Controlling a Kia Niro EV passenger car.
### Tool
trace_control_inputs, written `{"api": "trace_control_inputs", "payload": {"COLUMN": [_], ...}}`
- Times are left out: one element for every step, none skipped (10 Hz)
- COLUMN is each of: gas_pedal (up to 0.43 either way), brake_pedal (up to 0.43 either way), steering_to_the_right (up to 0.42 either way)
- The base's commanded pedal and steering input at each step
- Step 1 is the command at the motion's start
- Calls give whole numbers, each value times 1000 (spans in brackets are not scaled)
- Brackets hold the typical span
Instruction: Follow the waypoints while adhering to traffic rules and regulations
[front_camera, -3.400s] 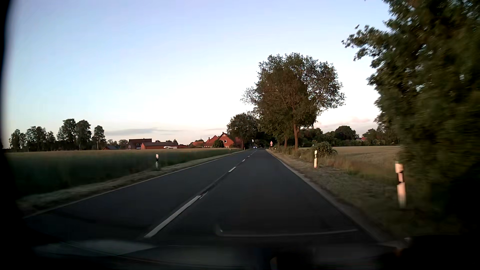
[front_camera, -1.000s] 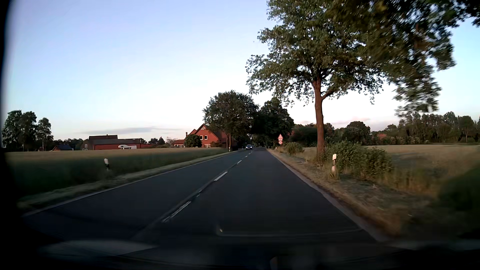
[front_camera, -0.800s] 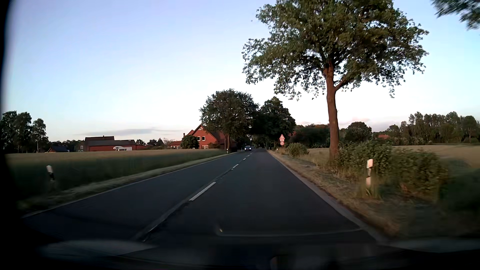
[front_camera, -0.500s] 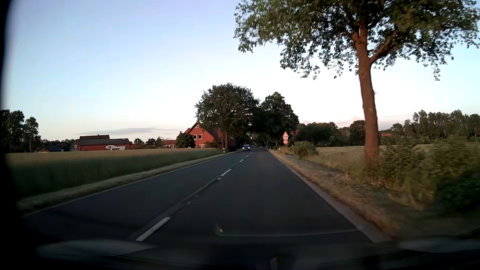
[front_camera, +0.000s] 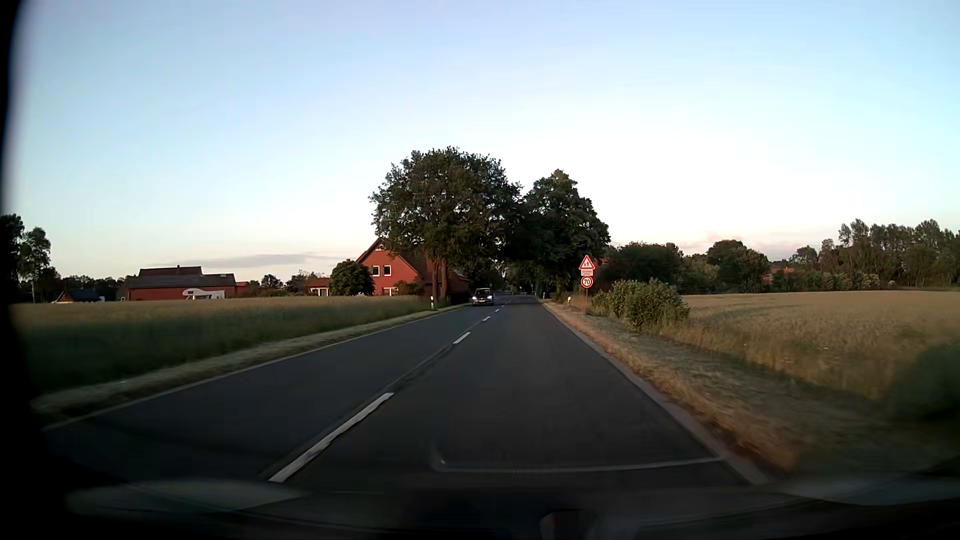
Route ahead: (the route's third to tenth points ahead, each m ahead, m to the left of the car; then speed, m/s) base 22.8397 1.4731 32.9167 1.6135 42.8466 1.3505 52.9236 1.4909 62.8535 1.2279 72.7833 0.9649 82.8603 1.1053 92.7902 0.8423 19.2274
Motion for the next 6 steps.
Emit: {"api": "trace_control_inputs", "payload": {"gas_pedal": [0,0,8,110,118,130], "brake_pedal": [6,6,6,6,6,6], "steering_to_the_right": [2,2,2,2,2,2]}}
